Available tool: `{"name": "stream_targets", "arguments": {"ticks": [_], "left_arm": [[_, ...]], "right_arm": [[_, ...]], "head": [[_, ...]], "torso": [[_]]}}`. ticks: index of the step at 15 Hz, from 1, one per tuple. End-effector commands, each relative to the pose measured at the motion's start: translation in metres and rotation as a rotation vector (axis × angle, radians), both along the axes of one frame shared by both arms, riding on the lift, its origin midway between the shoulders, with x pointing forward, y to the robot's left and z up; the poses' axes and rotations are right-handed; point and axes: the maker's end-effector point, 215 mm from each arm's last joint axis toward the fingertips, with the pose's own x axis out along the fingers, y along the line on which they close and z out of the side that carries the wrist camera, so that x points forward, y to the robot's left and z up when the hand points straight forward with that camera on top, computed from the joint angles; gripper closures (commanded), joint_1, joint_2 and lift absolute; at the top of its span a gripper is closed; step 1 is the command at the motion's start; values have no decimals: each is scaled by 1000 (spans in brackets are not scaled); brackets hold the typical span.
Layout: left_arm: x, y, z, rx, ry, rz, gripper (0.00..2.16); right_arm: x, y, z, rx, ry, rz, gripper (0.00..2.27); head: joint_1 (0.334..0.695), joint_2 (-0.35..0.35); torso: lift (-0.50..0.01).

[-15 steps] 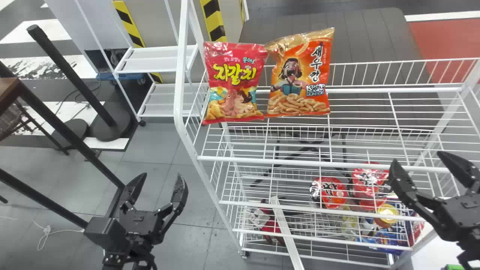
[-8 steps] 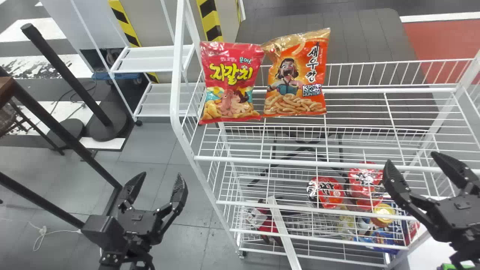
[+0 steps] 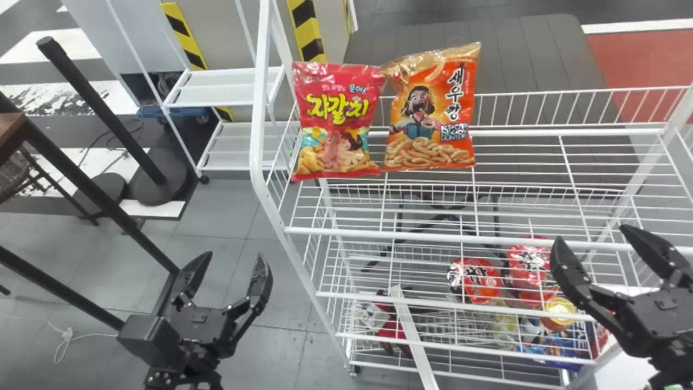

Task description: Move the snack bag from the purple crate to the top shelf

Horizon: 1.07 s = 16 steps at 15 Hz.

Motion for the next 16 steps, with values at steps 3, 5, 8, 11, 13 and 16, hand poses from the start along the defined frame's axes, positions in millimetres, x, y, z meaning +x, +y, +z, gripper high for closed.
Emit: {"name": "stream_targets", "arguments": {"ticks": [3, 5, 8, 11, 13, 16], "left_arm": [[0, -1, -1, -3, 0, 2, 134], [0, 0, 0, -2, 0, 3, 134], [0, 1, -1, -2, 0, 4, 134], [1, 1, -1, -3, 0, 5, 134], [2, 1, -1, -3, -2, 5, 134], [2, 1, -2, -3, 0, 6, 134]], "right_arm": [[0, 2, -1, 1, 2, 5, 117], [1, 3, 0, 0, 0, 6, 117], [1, 3, 0, 1, -6, 5, 117], [2, 4, 0, 3, -9, 5, 117], [2, 5, 0, 4, -9, 6, 124], [3, 7, 1, 5, -10, 9, 124]], "head": [[695, 211], [695, 212], [695, 214], [695, 214], [695, 214], [695, 217]], "torso": [[0], [0], [0], [0], [0], [0]]}}
